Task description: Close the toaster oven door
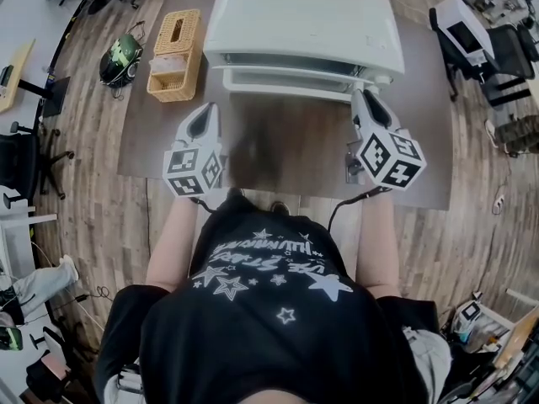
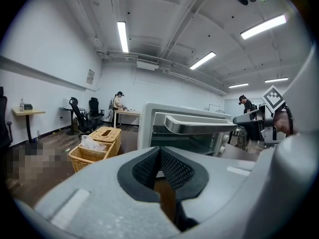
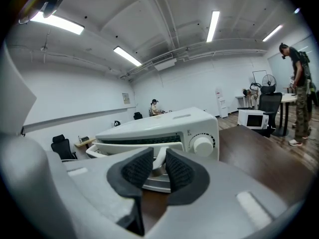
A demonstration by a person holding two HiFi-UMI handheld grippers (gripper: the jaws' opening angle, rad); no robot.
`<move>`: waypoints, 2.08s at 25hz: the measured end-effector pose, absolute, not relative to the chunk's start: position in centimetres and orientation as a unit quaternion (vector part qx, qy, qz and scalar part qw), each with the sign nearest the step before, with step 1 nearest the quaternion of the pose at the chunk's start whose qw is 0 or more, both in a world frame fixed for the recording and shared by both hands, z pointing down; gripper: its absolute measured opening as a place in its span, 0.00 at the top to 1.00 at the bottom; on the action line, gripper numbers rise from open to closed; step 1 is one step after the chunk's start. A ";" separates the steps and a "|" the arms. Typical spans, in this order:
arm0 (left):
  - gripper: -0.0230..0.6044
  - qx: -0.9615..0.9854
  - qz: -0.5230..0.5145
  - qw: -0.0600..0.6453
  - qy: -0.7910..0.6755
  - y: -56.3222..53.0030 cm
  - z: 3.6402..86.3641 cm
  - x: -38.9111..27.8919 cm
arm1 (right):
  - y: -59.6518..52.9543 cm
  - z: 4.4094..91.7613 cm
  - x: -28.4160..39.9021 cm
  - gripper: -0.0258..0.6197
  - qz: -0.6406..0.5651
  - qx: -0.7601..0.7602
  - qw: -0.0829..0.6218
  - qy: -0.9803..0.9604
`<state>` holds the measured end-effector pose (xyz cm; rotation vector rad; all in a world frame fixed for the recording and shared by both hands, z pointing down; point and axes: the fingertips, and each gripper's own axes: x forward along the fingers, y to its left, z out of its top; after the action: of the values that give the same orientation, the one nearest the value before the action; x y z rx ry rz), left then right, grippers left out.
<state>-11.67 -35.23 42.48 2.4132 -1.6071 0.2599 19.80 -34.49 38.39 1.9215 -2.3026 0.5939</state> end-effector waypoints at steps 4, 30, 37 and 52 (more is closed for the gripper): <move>0.95 0.829 0.088 0.116 -0.540 -36.3 42.7 -11.5 | -35.5 38.3 19.7 0.83 0.195 0.631 0.039 -0.750; 0.95 0.823 0.089 0.111 -0.549 -36.9 42.0 -10.4 | -37.9 37.6 20.4 0.83 0.191 0.629 0.002 -0.753; 0.95 0.810 0.096 0.114 -0.567 -33.1 42.1 -9.9 | -36.0 37.2 21.0 0.78 0.170 0.603 0.003 -0.780; 0.95 0.825 0.086 0.131 -0.543 -26.5 43.2 -7.8 | -28.8 40.9 20.7 0.84 0.172 0.604 0.032 -0.778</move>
<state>-7.85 -26.50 43.20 2.3968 -1.5760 0.2486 20.70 -28.85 40.88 1.8585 -2.3942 0.5307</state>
